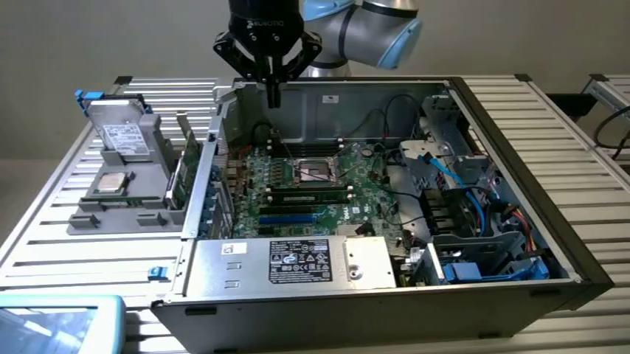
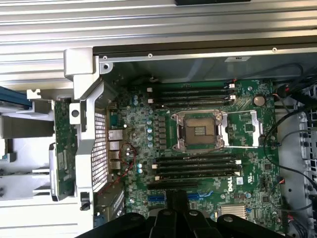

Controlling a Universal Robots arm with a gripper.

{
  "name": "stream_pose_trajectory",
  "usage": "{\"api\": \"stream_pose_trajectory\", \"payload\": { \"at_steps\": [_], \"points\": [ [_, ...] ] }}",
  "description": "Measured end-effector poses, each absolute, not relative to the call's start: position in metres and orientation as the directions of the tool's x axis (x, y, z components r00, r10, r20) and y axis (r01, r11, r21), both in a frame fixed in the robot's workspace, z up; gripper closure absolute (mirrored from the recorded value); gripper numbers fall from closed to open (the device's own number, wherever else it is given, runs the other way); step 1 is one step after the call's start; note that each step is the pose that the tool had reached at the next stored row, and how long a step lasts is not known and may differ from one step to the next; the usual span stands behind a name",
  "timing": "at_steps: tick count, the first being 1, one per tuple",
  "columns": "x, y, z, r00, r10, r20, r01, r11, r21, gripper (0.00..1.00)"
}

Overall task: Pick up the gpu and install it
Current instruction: 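Reach for the gpu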

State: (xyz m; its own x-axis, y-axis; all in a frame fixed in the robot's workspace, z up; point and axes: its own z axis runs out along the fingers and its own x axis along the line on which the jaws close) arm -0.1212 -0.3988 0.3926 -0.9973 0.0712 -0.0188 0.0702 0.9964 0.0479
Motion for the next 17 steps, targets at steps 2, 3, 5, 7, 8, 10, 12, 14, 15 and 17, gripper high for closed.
{"api": "stream_pose_trajectory", "payload": {
  "at_steps": [2, 3, 5, 7, 8, 10, 12, 14, 15, 17],
  "points": [
    [-0.122, -0.399, 0.393, -0.997, 0.071, -0.019, 0.070, 0.996, 0.048, 0.88],
    [-0.124, -0.399, 0.393, -0.997, 0.071, -0.019, 0.070, 0.996, 0.048, 0.88],
    [-0.128, -0.399, 0.393, -0.997, 0.071, -0.019, 0.070, 0.996, 0.048, 0.88],
    [-0.133, -0.399, 0.393, -0.997, 0.071, -0.019, 0.070, 0.996, 0.048, 0.88],
    [-0.135, -0.399, 0.393, -0.997, 0.071, -0.019, 0.070, 0.996, 0.048, 0.88],
    [-0.140, -0.399, 0.393, -0.997, 0.071, -0.019, 0.070, 0.996, 0.048, 0.88],
    [-0.147, -0.399, 0.392, -0.997, 0.071, -0.019, 0.070, 0.996, 0.048, 0.88],
    [-0.155, -0.399, 0.392, -0.997, 0.071, -0.019, 0.070, 0.996, 0.048, 0.88],
    [-0.159, -0.399, 0.392, -0.997, 0.071, -0.019, 0.070, 0.996, 0.048, 0.88],
    [-0.168, -0.399, 0.391, -0.997, 0.071, -0.019, 0.070, 0.996, 0.048, 0.88]
  ]
}}
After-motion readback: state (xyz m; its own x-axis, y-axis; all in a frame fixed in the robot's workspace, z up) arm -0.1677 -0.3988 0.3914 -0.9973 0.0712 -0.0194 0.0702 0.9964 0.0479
